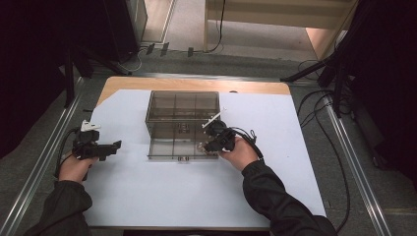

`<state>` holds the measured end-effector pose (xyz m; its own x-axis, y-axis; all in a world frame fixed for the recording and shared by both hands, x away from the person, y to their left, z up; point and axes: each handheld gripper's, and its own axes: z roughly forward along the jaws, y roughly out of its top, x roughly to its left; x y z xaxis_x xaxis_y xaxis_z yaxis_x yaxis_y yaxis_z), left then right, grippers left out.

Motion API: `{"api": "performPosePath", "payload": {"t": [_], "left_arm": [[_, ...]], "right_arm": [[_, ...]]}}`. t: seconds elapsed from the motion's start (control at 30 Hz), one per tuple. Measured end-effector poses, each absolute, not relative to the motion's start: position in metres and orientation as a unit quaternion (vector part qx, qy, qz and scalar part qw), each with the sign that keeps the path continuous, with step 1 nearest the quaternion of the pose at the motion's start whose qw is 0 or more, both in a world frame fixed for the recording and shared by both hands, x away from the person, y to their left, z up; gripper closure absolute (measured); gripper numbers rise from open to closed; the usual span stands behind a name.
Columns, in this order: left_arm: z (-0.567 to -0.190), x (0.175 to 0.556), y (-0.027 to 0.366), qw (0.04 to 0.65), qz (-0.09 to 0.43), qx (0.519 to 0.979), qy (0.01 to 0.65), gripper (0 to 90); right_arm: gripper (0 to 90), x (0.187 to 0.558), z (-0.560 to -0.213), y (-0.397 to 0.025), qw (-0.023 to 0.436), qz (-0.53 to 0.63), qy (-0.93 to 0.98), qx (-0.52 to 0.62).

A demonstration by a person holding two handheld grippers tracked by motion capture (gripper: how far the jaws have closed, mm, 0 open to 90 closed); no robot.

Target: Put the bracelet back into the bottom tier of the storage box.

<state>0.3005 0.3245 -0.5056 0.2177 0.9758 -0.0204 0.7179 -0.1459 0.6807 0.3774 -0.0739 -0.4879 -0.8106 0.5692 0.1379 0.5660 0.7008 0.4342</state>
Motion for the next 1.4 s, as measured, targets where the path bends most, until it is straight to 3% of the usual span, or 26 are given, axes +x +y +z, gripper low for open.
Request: {"api": "performPosePath", "payload": {"t": [0.73, 1.4], "left_arm": [[-0.505, 0.300, 0.325, 0.292, 0.222, 0.723, 0.585, 14.3], [-0.505, 0.300, 0.325, 0.294, 0.224, 0.722, 0.585, 14.3]], "right_arm": [[84.8, 0.380, -0.498, -0.068, 0.006, 0.234, 0.921, 0.312], [75.5, 0.379, -0.487, -0.074, 0.002, 0.251, 0.916, 0.312]]}}
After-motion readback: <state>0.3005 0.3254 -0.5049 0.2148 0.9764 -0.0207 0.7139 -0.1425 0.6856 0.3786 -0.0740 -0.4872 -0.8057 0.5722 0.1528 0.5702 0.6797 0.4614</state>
